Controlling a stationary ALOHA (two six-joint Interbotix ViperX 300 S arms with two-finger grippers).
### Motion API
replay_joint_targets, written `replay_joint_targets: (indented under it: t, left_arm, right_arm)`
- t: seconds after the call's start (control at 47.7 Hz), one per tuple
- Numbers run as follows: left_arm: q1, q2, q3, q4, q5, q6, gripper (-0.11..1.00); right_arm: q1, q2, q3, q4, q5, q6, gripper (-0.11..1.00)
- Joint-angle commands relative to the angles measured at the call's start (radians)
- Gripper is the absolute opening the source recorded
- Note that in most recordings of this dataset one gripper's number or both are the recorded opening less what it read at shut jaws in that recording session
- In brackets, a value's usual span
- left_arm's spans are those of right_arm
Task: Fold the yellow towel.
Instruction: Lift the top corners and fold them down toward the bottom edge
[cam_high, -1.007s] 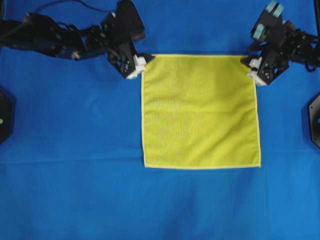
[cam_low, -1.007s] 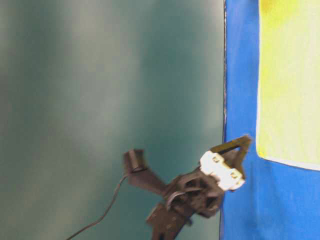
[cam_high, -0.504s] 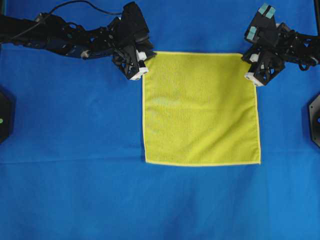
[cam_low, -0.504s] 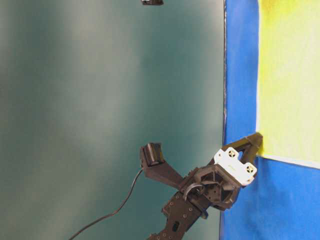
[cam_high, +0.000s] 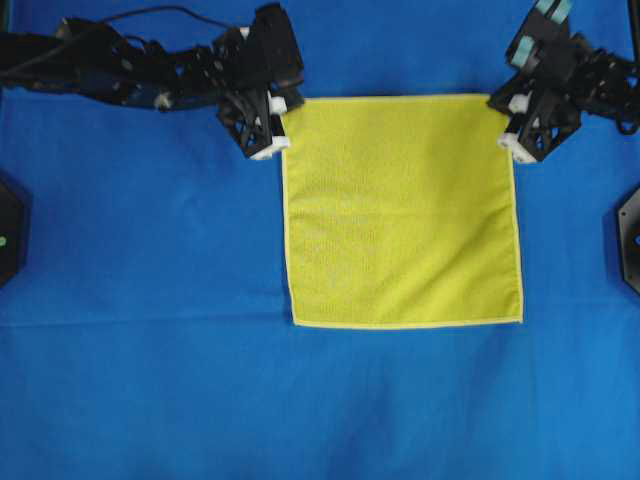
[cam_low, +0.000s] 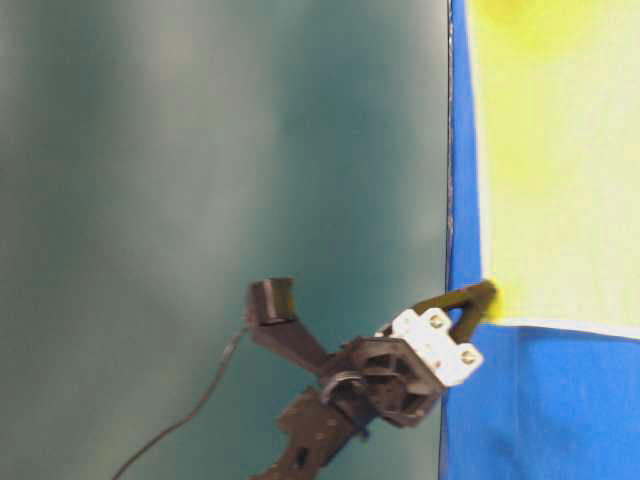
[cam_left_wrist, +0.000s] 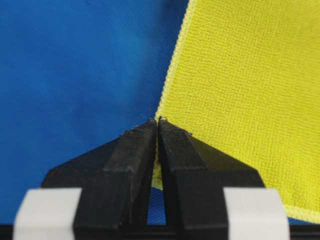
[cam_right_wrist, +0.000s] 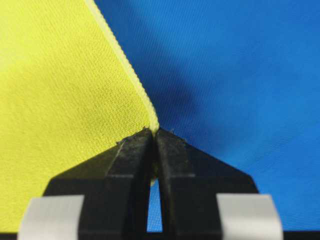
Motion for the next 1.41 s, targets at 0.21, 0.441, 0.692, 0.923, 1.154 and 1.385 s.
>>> replay_joint_targets:
  t: [0.21,0.441,0.692,0.923,1.154,1.385]
  left_arm:
    - [-0.002,-0.060,-0.018,0.000,0.008,0.000,0.01]
    - [-0.052,-0.083,-0.014,0.000,0.038,-0.002,0.01]
    - [-0.153,-0.100,-0.008,0.000,0.101,-0.025,0.01]
    - [-0.310,-0.097,-0.006,-0.002,0.158,-0.043,0.01]
    - [-0.457,-0.083,-0.015,0.000,0.156,-0.075,0.01]
    - [-0.549,-0.074,-0.018,-0.002,0.156,-0.144,0.01]
  right_arm:
    - [-0.003,-0.057,0.003,0.008,0.031,0.018,0.02]
    - [0.040,-0.109,0.034,0.012,0.121,0.089,0.02]
    - [0.239,-0.209,0.087,0.037,0.235,0.235,0.02]
    - [0.491,-0.242,0.107,0.066,0.256,0.391,0.02]
    - [0.706,-0.229,0.109,0.066,0.256,0.538,0.02]
    - [0.845,-0.204,0.103,0.066,0.236,0.640,0.02]
